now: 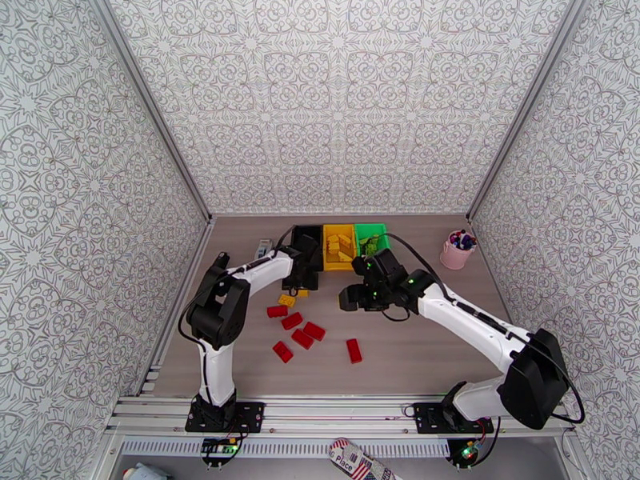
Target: Sort the legos into containers by color
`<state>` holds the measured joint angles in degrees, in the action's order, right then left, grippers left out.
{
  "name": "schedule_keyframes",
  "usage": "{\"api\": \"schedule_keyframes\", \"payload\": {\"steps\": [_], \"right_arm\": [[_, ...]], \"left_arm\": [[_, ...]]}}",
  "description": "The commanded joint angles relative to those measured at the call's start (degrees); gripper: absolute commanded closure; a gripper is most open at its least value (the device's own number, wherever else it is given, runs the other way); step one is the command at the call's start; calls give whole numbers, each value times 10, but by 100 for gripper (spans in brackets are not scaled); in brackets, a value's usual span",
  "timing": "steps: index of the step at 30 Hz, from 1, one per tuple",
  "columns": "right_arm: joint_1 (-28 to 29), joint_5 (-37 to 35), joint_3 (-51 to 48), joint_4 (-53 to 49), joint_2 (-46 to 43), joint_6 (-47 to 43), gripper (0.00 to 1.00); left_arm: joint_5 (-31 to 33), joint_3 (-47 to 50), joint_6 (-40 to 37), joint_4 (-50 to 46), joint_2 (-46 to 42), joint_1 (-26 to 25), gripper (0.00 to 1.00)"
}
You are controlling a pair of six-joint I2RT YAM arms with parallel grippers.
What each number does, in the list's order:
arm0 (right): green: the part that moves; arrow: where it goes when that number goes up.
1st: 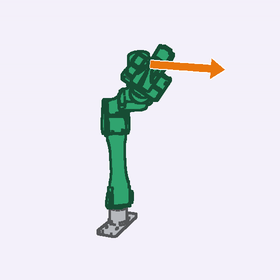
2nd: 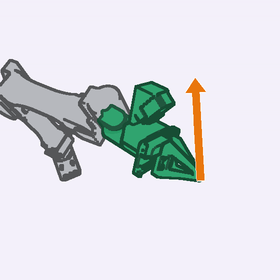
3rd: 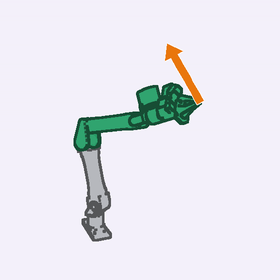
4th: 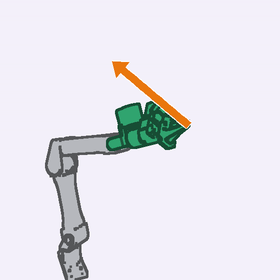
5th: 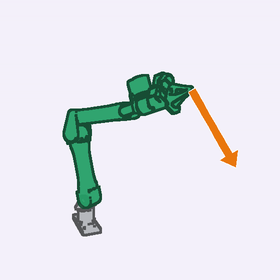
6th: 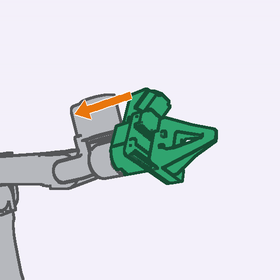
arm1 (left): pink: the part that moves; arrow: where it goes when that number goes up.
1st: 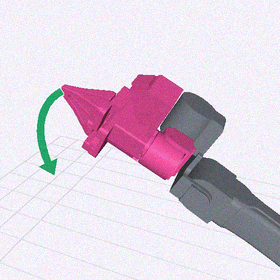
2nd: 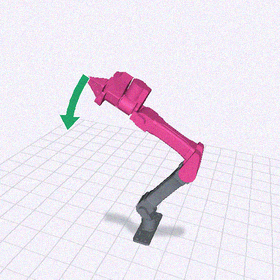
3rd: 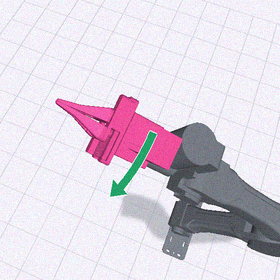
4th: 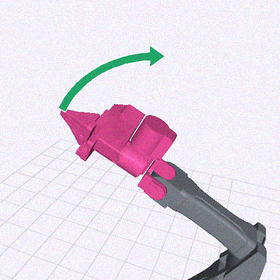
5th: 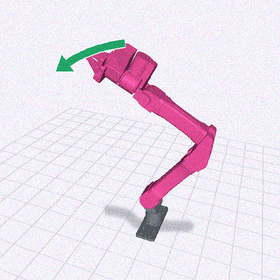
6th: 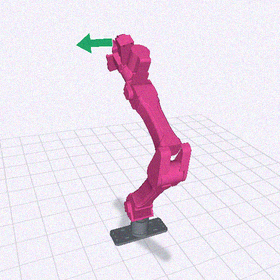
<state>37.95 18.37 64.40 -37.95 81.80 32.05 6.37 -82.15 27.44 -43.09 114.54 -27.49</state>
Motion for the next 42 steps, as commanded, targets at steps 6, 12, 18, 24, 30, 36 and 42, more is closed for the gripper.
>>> {"api": "schedule_keyframes", "payload": {"steps": [6,12,18,24,30,36,42], "right_arm": [[2,-20,-1,-11,-16,-9,32],[-2,-30,-4,-20,-27,-15,32],[-10,-29,-8,-23,-34,-17,32],[-12,-27,-9,-22,-32,-17,32],[-14,-29,-10,-23,-34,-16,32],[-21,-37,-10,-32,-38,-20,33],[-47,-40,-4,-40,-43,-27,34]], "left_arm": [[13,4,2,-6,14,-9,42],[11,9,5,-2,19,-16,49],[31,13,10,-5,15,-29,32],[36,12,13,-7,19,-26,30],[24,13,10,1,30,-25,39],[21,12,12,3,17,-33,56],[-34,-19,12,12,-23,-44,59]]}}
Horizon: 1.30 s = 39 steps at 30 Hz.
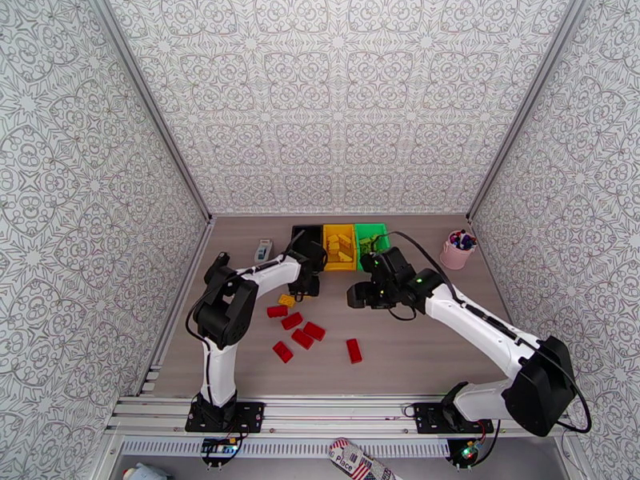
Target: Sort the legos into containers by color
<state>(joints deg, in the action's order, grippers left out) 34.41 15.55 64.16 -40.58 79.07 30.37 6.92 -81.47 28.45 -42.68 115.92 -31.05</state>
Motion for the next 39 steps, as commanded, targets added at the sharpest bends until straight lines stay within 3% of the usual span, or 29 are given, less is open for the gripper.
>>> {"api": "schedule_keyframes", "payload": {"steps": [1,6,11,16,20,24,31,39], "right_arm": [[-17,-9,-1,-13,-15,-11,34],[-34,0,5,-13,-16,-11,34],[-40,3,10,-17,-17,-9,34],[-44,0,12,-26,-30,-6,34],[-46,-4,10,-34,-43,-7,33],[-46,-1,4,-33,-49,-8,32],[-45,43,-4,-14,-48,-7,31],[-17,58,1,6,-33,4,31]], "left_arm": [[-54,-36,4,11,-40,-10,59],[-96,-123,14,16,-25,-5,58],[-122,-254,28,5,46,9,53],[-137,-414,42,-34,146,21,26],[-128,-452,39,-52,159,12,20],[-91,-391,25,-40,94,-1,19],[-18,-149,9,-2,-76,-5,15],[24,65,10,-4,-224,33,10]]}}
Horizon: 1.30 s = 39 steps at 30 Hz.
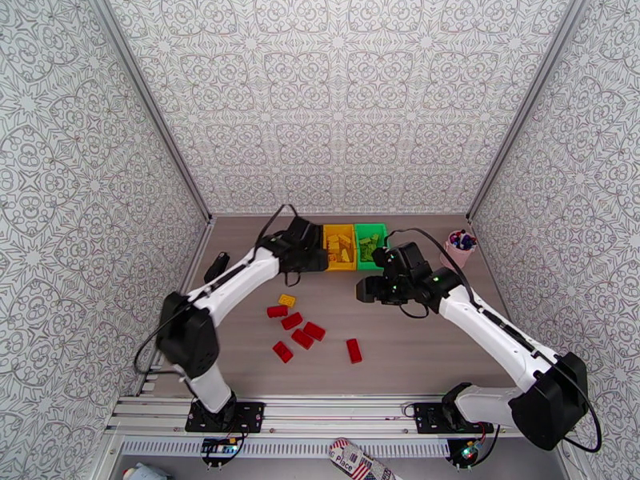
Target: Sort the legos into containers by color
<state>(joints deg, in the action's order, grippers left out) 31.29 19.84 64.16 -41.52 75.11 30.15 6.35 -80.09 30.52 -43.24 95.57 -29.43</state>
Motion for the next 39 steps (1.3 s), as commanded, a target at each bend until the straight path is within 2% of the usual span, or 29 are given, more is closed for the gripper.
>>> {"api": "schedule_keyframes", "payload": {"steps": [1,6,11,23,28,39], "right_arm": [[24,15,3,19,11,9,31],[72,7,16,32,36,21,31],[110,-1,25,43,61,32,31],[122,-15,22,37,55,38,31],[122,-19,19,36,54,37,31],[122,-37,28,27,60,29,32]], "left_arm": [[25,72,-12,3,-30,27,9],[-3,142,-18,27,-42,69,6],[-33,161,-23,59,-8,82,5],[-70,140,-45,90,86,84,7],[-59,139,-57,73,102,65,12],[-4,122,-56,41,115,22,31]]}}
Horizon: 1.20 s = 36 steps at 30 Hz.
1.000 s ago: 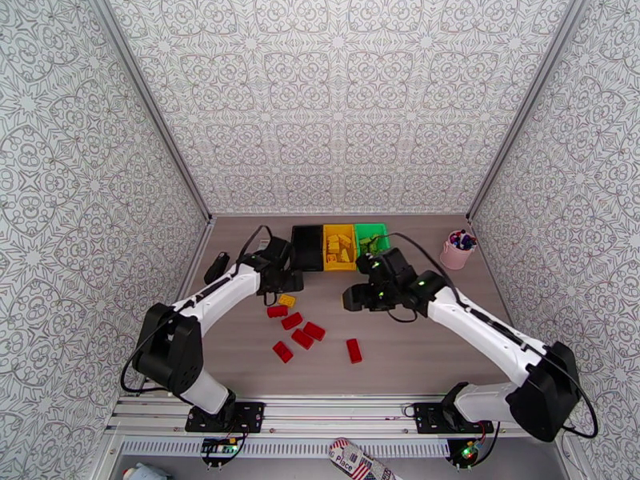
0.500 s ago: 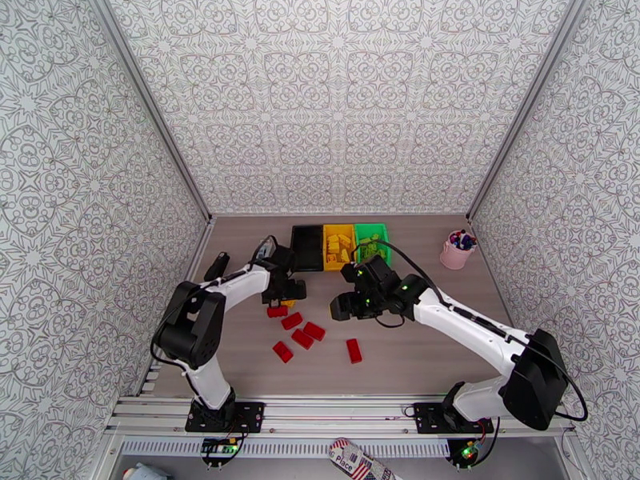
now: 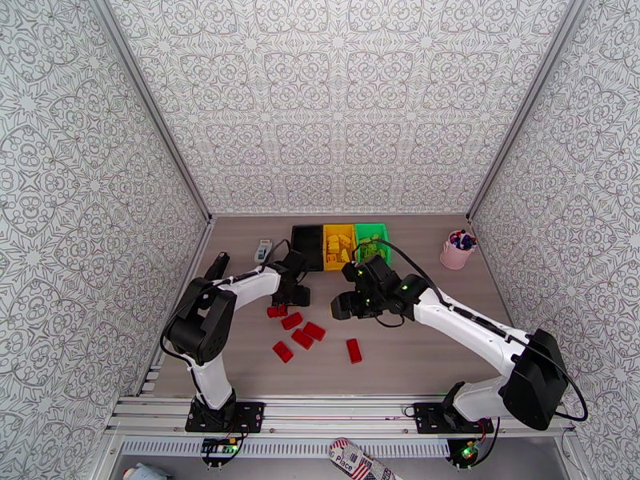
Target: Sort the legos into containers by color
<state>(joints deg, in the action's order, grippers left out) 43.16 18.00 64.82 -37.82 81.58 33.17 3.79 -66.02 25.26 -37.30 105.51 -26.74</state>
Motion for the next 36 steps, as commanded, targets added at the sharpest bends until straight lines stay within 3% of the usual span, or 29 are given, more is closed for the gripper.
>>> {"api": "schedule_keyframes", "payload": {"steps": [1,11,18,24,30,36], "right_arm": [[3,-20,21,-9,-5,-1,32],[-10,-45,10,-21,-23,-8,34],[-74,-24,13,-30,-34,-25,34],[-125,18,17,-14,-29,-22,34],[-145,30,31,-20,-28,-23,34],[-157,27,29,-38,-47,-27,34]], "left_arm": [[24,-19,-2,-18,18,-4,32],[16,-56,12,-32,26,-19,55],[-80,-106,42,1,-2,-32,58],[-140,-197,71,53,12,-30,56],[-153,-361,88,43,110,-13,51],[-153,-524,93,-18,217,-6,23]]}}
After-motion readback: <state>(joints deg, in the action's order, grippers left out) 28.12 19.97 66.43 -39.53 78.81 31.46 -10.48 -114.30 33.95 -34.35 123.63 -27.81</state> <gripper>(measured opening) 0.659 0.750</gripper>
